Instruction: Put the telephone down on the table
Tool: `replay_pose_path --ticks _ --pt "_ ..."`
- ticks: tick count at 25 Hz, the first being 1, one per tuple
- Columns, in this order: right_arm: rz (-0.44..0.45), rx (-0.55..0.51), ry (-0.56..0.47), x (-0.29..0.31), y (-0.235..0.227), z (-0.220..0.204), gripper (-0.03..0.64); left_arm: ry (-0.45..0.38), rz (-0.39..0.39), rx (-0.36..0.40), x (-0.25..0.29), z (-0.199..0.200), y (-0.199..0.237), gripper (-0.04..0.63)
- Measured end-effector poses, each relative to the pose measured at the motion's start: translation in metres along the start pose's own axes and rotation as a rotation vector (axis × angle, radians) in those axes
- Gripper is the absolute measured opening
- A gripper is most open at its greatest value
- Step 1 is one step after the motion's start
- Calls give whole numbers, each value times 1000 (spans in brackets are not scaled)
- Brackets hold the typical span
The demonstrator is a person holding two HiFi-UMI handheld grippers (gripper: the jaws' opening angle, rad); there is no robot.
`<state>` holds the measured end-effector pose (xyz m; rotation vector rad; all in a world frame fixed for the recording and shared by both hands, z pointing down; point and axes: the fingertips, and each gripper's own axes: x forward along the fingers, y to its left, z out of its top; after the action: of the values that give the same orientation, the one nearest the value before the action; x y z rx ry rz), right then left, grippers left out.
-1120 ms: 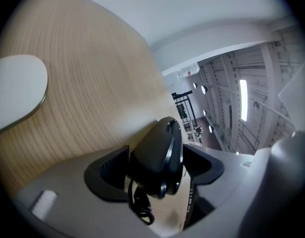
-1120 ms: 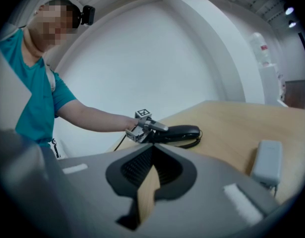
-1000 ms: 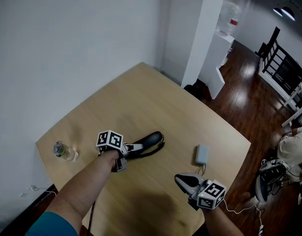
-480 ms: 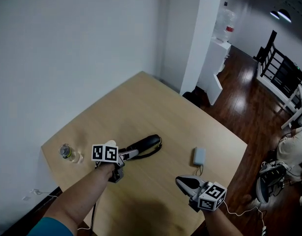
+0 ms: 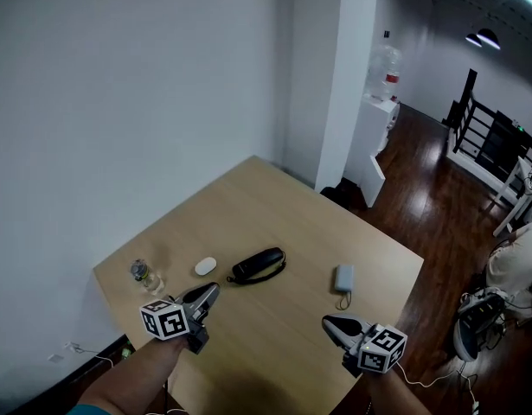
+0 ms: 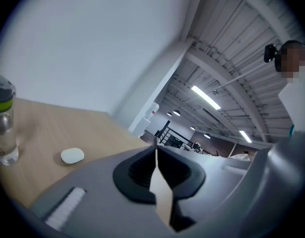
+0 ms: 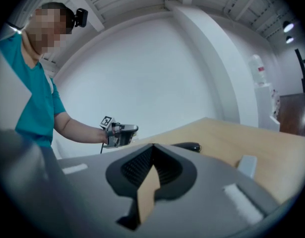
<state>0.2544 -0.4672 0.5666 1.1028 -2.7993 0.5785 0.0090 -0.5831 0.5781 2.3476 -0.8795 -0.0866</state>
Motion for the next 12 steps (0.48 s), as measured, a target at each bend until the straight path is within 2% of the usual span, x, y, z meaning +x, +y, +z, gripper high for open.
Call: replay_pose_path --ticks 1,4,6,12 --pt "-4 -1 -10 -7 3 3 2 -1 -6 35 -12 1 -9 6" --pt "-15 -12 -41 -27 13 12 3 -9 -13 136 -49 7 -36 6" --pt "-23 -27 -59 -41 18 18 3 -18 -1 178 -73 9 -55 6" --pt "-7 -9 -110 -61 16 23 3 -40 51 207 -124 -1 -108 6"
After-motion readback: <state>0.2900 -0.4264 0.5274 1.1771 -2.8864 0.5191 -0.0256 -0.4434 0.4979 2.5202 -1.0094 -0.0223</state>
